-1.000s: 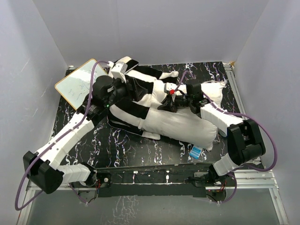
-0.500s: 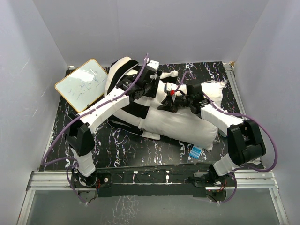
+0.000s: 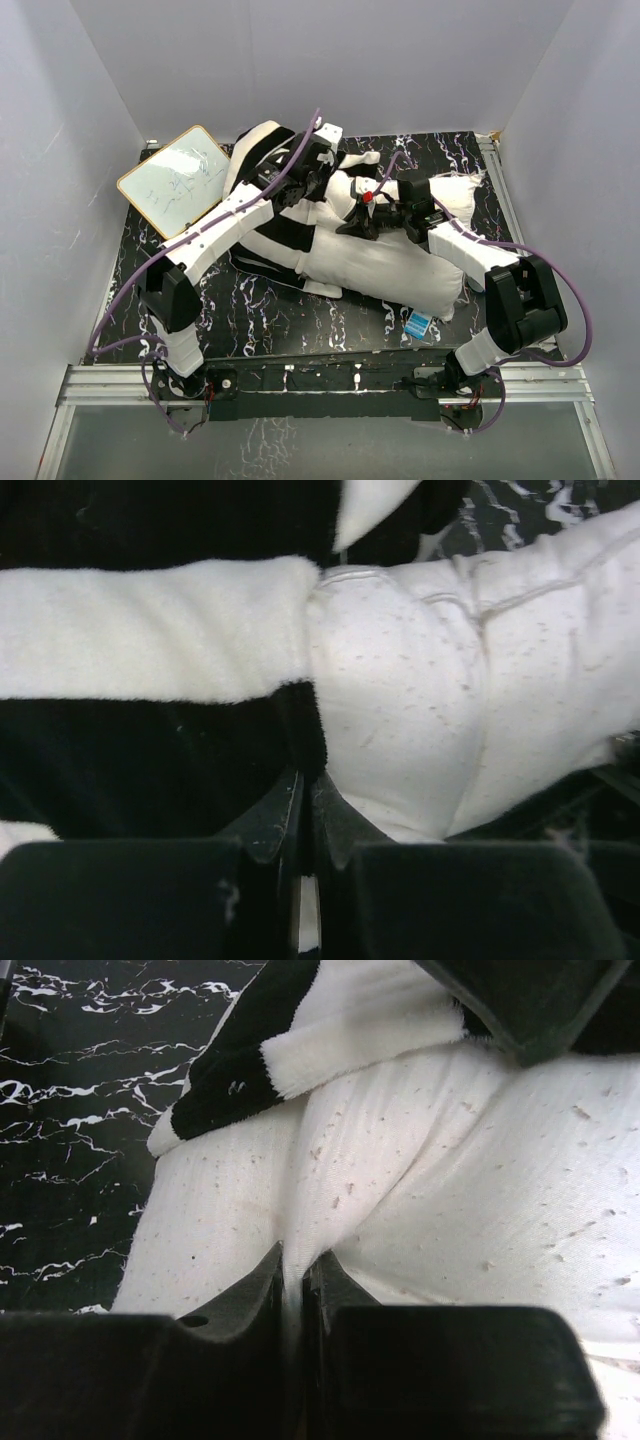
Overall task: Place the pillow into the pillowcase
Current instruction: Stuff the pillow into the pillowcase.
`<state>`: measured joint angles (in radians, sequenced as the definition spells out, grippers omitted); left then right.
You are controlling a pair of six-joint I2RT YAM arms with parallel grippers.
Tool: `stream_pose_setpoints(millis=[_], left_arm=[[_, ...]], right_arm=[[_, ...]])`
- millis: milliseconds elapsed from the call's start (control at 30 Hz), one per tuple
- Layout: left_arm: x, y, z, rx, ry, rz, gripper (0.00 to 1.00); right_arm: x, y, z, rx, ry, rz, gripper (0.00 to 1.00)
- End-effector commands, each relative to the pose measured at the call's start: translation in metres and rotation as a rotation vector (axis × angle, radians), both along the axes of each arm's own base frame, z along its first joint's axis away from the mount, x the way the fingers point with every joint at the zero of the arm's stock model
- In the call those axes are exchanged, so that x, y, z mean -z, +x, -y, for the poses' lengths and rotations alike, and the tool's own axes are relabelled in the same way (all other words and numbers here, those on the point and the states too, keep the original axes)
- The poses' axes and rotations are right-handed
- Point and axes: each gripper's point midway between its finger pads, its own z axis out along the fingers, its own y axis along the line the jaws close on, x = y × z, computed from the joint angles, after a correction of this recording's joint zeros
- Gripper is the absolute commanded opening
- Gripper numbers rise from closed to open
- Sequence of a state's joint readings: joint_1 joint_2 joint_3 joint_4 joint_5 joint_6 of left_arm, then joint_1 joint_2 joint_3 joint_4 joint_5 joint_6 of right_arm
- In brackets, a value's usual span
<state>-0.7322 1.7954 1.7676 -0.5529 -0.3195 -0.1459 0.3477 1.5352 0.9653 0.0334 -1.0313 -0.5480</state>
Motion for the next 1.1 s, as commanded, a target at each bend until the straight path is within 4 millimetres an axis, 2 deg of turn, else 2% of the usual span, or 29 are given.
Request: stream_pose_setpoints(millis=[0,67,167,200,233,300,367,400,467,500,567,633,667,767,833,900,967,1067], left_arm=[[-0.070,-0.029,0.059,0.317,-0.320,0.056,0.00],[-0.115,-0.059,0.092,0.506,-0.550,0.060,0.00],[-0.173,-0.090,0.117,0.676,-0.817,0.072,0.00],[-0.187,-0.097,0.120,0.712,-0.881,0.081,0.00],[-0.200,-0.103,0.120,0.739,-0.931,0.091,0.00],[-0.208,-0.112,0.116,0.758,-0.978,0.109,0.00],[-0.188,-0.111,0.107,0.707,-0.964,0.117,0.00],[-0.163,-0.109,0.102,0.671,-0.955,0.090,0.00],[-0.127,-0.104,0.093,0.619,-0.969,0.048,0.00],[-0.106,-0.101,0.091,0.594,-0.969,0.018,0.00],[-0.071,-0.094,0.087,0.551,-0.953,-0.034,0.00],[-0.046,-0.091,0.084,0.523,-0.945,-0.065,0.00],[-0.037,-0.091,0.083,0.513,-0.938,-0.078,0.00],[-0.023,-0.092,0.080,0.504,-0.919,-0.097,0.00],[-0.018,-0.094,0.077,0.498,-0.908,-0.094,0.00],[-0.018,-0.095,0.074,0.496,-0.904,-0.082,0.00],[-0.018,-0.097,0.072,0.496,-0.900,-0.071,0.00],[-0.022,-0.097,0.070,0.505,-0.891,-0.057,0.00]], right_arm=[[0.007,-0.024,-0.005,-0.025,0.001,-0.158,0.08],[-0.027,-0.010,-0.005,0.032,0.070,-0.137,0.08],[-0.087,0.013,0.001,0.073,0.217,-0.148,0.08],[-0.110,0.020,0.007,0.081,0.296,-0.164,0.08],[-0.121,0.021,0.013,0.080,0.353,-0.191,0.08],[-0.129,0.014,0.018,0.048,0.428,-0.202,0.08],[-0.101,0.008,0.018,0.052,0.387,-0.237,0.08],[-0.080,0.005,0.017,0.053,0.339,-0.239,0.08],[-0.032,-0.004,0.015,0.060,0.233,-0.256,0.08],[-0.015,-0.010,0.016,0.047,0.198,-0.264,0.09],[0.003,-0.019,0.025,0.010,0.123,-0.265,0.11],[-0.001,-0.034,0.036,-0.058,0.045,-0.217,0.23],[-0.011,-0.040,0.041,-0.086,0.020,-0.174,0.30],[-0.057,-0.054,0.057,-0.109,-0.024,-0.057,0.49],[-0.085,-0.054,0.069,-0.074,-0.041,-0.011,0.57],[-0.106,-0.043,0.080,-0.005,-0.064,0.019,0.63],[-0.119,-0.020,0.088,0.095,-0.070,0.031,0.71],[-0.110,0.017,0.093,0.208,-0.070,0.034,0.85]])
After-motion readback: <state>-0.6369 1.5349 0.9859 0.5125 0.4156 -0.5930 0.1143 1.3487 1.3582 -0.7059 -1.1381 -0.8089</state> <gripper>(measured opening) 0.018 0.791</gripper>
